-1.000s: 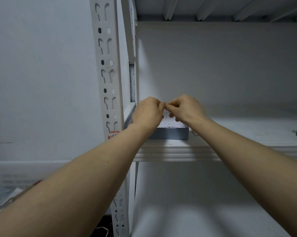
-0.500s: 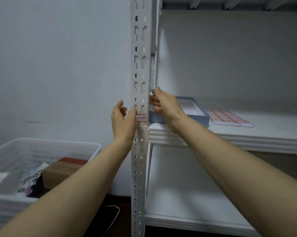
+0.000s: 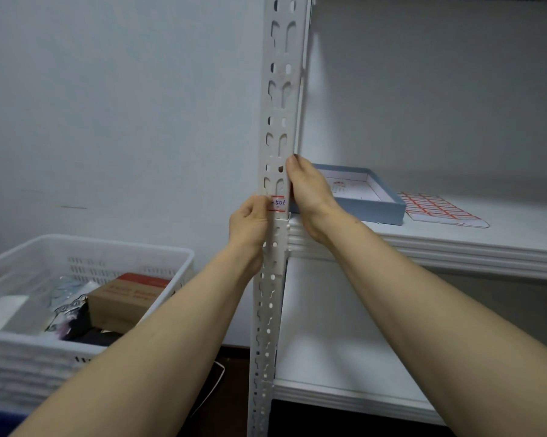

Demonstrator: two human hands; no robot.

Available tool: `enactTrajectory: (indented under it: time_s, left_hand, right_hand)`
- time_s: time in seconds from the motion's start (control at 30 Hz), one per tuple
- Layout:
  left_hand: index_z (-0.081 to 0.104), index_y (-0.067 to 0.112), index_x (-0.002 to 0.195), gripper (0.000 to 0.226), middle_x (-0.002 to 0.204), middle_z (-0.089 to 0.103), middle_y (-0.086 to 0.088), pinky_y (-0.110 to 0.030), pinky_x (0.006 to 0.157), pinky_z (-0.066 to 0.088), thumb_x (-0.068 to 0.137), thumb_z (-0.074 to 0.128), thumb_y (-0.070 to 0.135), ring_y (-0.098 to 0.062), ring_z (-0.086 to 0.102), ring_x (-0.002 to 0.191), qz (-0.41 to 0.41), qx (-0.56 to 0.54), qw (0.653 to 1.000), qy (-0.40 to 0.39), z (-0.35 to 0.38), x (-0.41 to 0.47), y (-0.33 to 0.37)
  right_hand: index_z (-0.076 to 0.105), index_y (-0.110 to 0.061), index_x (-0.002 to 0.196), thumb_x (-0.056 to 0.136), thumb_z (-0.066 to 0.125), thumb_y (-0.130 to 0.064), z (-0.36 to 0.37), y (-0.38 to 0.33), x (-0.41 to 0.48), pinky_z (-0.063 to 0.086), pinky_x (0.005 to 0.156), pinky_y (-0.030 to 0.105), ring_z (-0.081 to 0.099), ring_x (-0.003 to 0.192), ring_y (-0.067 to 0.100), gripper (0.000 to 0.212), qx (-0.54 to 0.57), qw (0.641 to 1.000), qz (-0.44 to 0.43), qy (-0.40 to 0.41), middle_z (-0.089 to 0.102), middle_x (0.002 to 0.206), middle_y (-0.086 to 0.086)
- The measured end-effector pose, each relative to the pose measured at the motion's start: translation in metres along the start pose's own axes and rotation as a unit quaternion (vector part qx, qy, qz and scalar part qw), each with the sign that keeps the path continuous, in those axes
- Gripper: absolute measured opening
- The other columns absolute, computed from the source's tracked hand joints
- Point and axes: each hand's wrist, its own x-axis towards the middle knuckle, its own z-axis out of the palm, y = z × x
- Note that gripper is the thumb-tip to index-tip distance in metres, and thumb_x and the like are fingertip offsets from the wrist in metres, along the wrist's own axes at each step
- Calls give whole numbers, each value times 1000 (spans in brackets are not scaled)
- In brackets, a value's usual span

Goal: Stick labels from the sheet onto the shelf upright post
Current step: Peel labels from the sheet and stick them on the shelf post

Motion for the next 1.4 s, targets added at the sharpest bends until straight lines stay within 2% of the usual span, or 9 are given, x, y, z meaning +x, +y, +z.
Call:
enactTrajectory:
  time_s: [0.07, 0.13, 0.27, 0.4, 0.5, 0.6, 0.9, 1.17, 1.4]
  left_hand:
    - [64, 17, 71, 27, 56, 64, 9, -13, 51, 46, 92, 49, 12, -4, 56, 53, 3, -13, 1000, -6, 1, -3, 2]
    - [61, 16, 69, 28, 50, 62, 11, -13, 46, 43, 93, 47, 10, -2, 54, 45, 2, -24, 1000, -4, 2, -4, 3]
    - [59, 19, 65, 31, 50, 60, 11, -20, 47, 41, 92, 46, 11, -4, 51, 45, -3, -27, 1000, -5, 3, -7, 3]
    - [63, 19, 66, 27, 56, 61, 6, -22, 49, 42, 89, 49, 15, -11, 53, 53, -24, -40, 999, -8, 2, -8, 5]
    - [66, 17, 70, 23, 60, 63, 4, -15, 46, 43, 88, 53, 15, -9, 54, 53, -20, -42, 999, -9, 3, -10, 7]
    - [63, 18, 69, 24, 50, 59, 11, -8, 39, 36, 90, 54, 13, 0, 49, 42, -1, -29, 1000, -2, 5, -13, 8]
    - [59, 17, 70, 27, 44, 56, 15, -7, 35, 36, 91, 46, 8, 3, 48, 38, -4, -35, 999, 5, 8, -16, 11]
    - [65, 18, 68, 23, 50, 61, 10, -12, 43, 40, 89, 54, 15, -3, 53, 43, -27, -52, 998, 4, 4, -14, 10]
    - [60, 15, 68, 27, 44, 55, 12, -8, 36, 35, 89, 46, 7, 0, 45, 36, -13, -35, 999, 22, 8, -15, 11]
  right_hand:
    - [54, -19, 118, 99, 35, -33, 0, 1, 0, 43, 102, 46, 56, 114, 23, 30, 2, 1000, -7, 6, 61, 120, 5]
    - [52, -18, 121, 100, 35, -31, -1, 2, -1, 43, 102, 44, 56, 114, 22, 30, 2, 1000, -11, 12, 61, 121, 4]
    - [50, -18, 125, 100, 35, -33, 0, 2, -1, 43, 102, 45, 56, 115, 22, 32, -5, 1000, -15, 14, 60, 122, 4]
    - [50, -17, 124, 100, 36, -32, -1, 3, 0, 43, 102, 45, 55, 116, 23, 32, -9, 1000, -17, 21, 60, 123, 5]
    - [51, -17, 124, 100, 37, -33, -1, 4, 0, 42, 103, 44, 55, 117, 22, 32, -9, 1000, -19, 22, 60, 123, 4]
    - [51, -18, 123, 100, 37, -33, 0, 4, 0, 42, 103, 44, 55, 115, 22, 31, -11, 1000, -17, 24, 60, 122, 4]
    - [50, -17, 124, 100, 36, -33, -1, 2, -2, 42, 102, 44, 55, 116, 24, 32, -32, 999, -22, 31, 60, 122, 5]
    - [49, -15, 126, 100, 36, -31, -1, 1, -4, 41, 103, 44, 54, 116, 23, 33, -31, 999, -19, 30, 59, 123, 6]
    - [50, -17, 123, 100, 37, -33, 0, 0, -4, 42, 102, 44, 56, 115, 23, 31, -33, 999, -14, 27, 60, 121, 6]
